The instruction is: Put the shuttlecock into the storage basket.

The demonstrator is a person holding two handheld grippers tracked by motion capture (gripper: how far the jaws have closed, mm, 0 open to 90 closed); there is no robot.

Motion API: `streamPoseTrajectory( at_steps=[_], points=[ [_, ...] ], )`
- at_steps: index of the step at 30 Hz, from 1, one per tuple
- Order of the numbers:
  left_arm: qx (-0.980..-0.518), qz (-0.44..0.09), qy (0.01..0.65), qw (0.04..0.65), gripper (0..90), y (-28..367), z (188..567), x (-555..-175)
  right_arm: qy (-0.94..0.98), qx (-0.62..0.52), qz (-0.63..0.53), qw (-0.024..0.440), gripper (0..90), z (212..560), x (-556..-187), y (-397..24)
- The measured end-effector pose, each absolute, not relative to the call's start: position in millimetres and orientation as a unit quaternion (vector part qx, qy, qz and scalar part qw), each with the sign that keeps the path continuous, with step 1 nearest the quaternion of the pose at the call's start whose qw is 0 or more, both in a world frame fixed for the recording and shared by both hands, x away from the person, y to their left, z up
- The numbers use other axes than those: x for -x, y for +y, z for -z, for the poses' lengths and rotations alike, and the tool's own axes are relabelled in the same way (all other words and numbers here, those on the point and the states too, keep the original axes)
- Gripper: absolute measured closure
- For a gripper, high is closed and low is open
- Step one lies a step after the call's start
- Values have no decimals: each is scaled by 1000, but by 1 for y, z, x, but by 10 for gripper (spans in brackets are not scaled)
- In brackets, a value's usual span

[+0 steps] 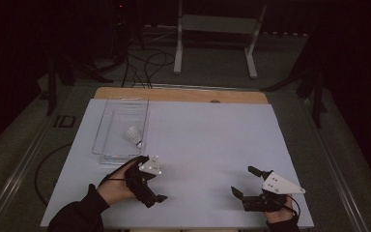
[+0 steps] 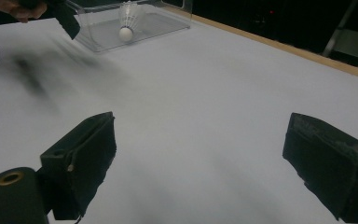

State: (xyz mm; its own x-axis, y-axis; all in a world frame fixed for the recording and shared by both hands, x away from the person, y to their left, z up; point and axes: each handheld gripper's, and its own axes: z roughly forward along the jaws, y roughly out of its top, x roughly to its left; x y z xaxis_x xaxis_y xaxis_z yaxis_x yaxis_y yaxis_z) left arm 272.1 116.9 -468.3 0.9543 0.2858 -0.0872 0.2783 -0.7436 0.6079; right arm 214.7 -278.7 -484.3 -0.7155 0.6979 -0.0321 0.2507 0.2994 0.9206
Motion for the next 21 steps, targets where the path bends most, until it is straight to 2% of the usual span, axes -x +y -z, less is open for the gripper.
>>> streamPoseTrajectory(
  at_steps=[10,21],
  points=[
    [-923,2,170,345,7,141,477,-262,774,-306,-508,222,91,484,-215,-279],
    [-912,-19,192,362,7,171,482,-251,776,-306,-505,221,92,486,-216,-279]
  ],
)
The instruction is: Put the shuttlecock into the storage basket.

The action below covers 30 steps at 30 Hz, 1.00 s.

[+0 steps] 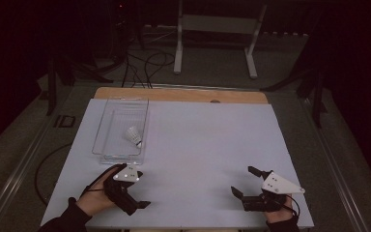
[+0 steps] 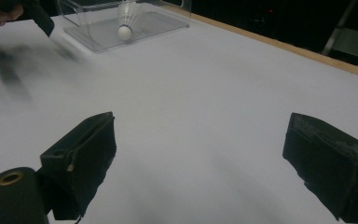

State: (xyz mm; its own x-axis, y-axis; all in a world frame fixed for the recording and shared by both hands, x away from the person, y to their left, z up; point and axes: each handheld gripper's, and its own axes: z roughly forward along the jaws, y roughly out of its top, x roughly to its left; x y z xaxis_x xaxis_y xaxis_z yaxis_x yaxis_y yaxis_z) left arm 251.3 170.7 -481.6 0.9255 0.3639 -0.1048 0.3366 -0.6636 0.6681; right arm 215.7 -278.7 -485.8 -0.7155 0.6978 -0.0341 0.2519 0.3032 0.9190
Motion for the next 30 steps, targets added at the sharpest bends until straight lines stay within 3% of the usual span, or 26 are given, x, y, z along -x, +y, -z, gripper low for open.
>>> streamPoseTrajectory(
  at_steps=[21,30],
  points=[
    [-892,-41,244,378,6,185,505,-247,780,-305,-502,216,92,488,-215,-277],
    [-875,-37,243,417,6,195,503,-247,783,-302,-499,214,91,489,-215,-277]
  ],
)
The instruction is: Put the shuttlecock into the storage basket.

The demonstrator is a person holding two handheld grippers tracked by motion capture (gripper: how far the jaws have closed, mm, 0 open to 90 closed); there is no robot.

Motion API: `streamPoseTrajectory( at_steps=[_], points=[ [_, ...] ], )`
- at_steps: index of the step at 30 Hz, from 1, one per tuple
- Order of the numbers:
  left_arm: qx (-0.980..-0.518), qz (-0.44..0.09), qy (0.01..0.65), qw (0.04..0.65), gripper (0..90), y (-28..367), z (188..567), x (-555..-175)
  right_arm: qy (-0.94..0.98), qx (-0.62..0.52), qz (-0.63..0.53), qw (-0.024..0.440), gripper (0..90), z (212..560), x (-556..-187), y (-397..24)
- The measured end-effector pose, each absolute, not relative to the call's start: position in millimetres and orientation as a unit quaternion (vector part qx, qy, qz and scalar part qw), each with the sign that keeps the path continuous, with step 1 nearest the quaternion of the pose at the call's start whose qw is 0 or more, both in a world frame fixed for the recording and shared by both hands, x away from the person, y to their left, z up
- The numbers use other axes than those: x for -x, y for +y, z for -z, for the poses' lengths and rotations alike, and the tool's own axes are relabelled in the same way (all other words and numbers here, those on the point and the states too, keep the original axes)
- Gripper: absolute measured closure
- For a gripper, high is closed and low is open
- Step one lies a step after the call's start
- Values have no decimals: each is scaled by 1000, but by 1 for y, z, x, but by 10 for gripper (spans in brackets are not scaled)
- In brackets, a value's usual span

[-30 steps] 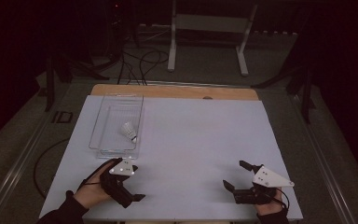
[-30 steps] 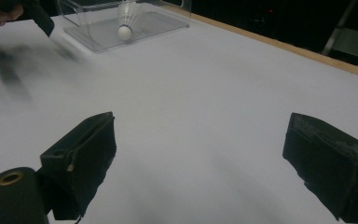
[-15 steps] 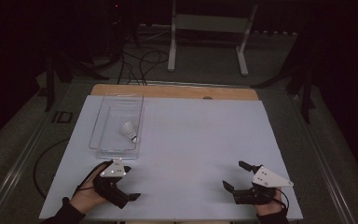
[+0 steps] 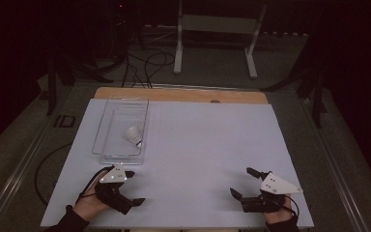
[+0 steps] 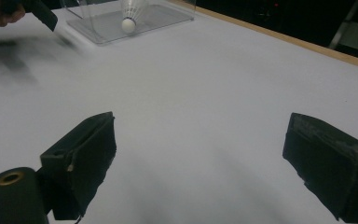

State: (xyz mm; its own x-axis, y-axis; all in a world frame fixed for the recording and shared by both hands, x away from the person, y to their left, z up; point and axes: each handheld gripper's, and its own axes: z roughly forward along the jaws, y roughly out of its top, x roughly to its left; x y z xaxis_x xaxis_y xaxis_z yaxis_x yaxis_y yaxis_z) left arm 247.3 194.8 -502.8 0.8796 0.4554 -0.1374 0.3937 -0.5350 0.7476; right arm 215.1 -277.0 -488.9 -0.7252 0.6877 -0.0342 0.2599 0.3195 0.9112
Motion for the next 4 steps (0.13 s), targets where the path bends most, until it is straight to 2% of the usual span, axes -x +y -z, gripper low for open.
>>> streamPoseTrajectory(
  at_steps=[4],
  points=[
    [-875,-36,239,419,6,196,504,-247,784,-302,-498,213,92,489,-215,-277]
  ],
)
